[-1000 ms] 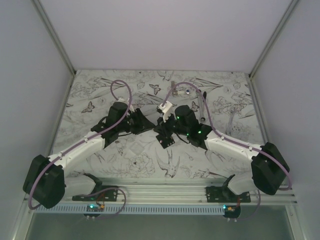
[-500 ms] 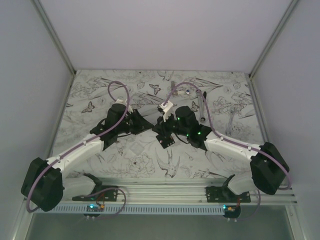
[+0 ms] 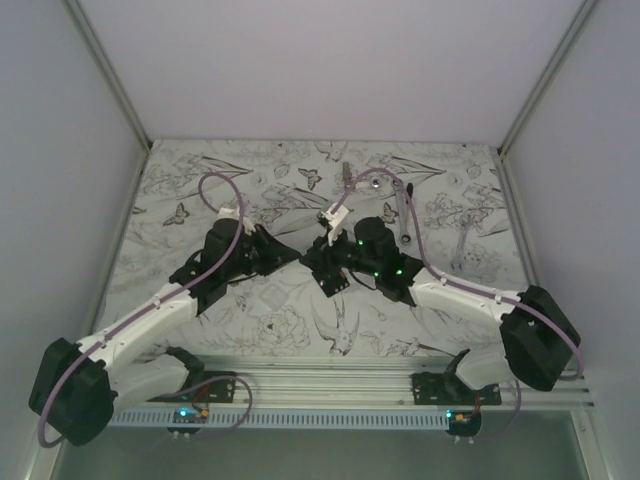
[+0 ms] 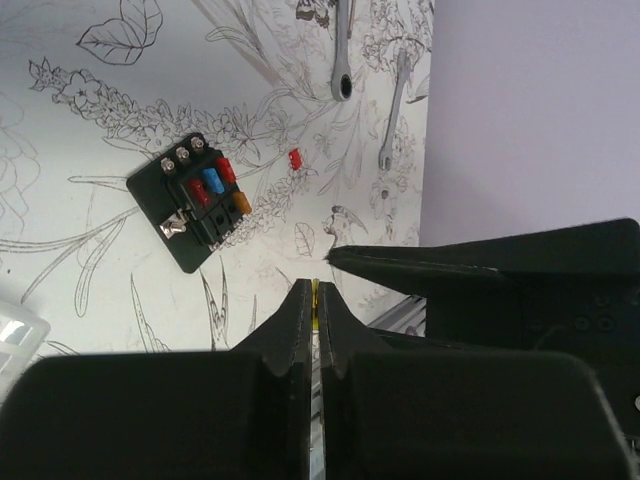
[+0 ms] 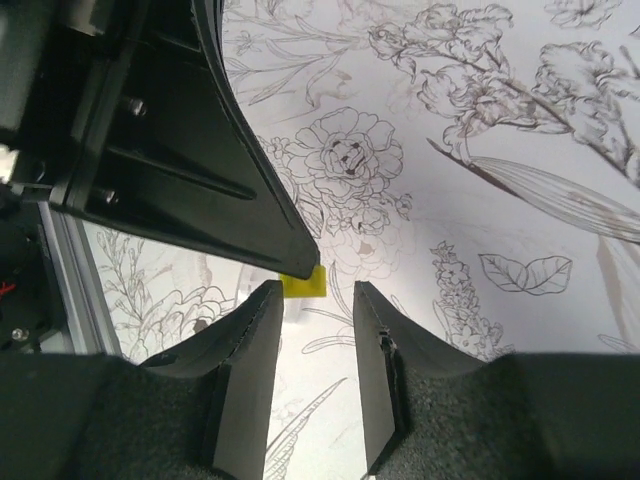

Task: Snap on the fuse box
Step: Pick up the fuse from the center of the board.

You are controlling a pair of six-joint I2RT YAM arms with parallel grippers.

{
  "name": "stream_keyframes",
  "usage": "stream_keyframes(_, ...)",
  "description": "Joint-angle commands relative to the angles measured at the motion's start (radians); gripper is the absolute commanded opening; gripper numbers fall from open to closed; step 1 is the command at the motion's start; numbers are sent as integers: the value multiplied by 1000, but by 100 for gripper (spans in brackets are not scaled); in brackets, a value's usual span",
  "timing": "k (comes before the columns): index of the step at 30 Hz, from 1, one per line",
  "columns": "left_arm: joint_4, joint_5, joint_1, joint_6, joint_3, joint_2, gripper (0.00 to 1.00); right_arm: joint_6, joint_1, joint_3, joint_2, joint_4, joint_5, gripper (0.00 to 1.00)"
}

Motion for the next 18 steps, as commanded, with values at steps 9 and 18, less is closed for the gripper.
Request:
stream_keyframes(9,-190,-49,8,-262,10,-59,0,-398,31,-28,-162,21,-40,41)
stream_keyframes(18,-312,-58,8,-478,37,-138,0,-693,126,-125,-222,122,-48,41)
